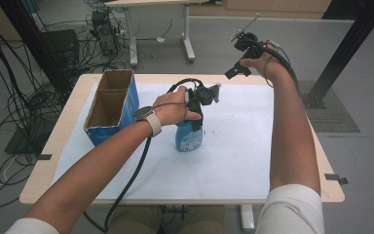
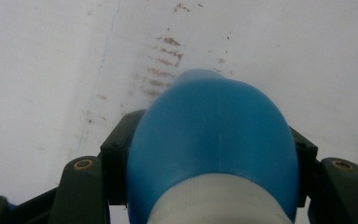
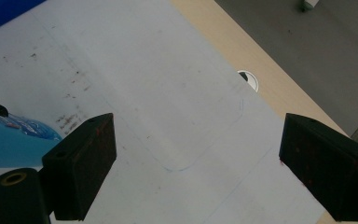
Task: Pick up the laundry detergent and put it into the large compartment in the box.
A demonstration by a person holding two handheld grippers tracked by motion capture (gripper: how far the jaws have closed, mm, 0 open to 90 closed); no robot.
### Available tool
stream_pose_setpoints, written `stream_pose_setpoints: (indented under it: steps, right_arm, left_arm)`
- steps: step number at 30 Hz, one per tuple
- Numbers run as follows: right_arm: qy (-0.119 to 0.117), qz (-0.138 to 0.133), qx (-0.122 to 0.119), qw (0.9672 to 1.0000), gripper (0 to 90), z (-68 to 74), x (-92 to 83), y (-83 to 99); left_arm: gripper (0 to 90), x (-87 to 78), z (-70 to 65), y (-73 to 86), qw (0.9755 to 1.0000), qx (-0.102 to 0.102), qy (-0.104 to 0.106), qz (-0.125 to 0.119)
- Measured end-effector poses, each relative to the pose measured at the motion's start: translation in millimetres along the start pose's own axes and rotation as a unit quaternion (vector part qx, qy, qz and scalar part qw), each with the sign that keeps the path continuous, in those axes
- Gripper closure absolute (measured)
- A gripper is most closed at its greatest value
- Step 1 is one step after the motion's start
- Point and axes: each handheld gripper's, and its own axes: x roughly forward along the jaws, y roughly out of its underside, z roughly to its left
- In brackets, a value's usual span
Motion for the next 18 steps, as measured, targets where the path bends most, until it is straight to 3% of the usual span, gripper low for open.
stream_pose_setpoints:
  steps: [18]
  right_arm:
    - [0.002, -0.001, 0.001, 1.0000, 11.1, 0.7, -2.4, 0.9]
  left_arm:
    - [37.9, 0.0, -0.5, 0.4, 1.0000, -0.002, -0.001, -0.001]
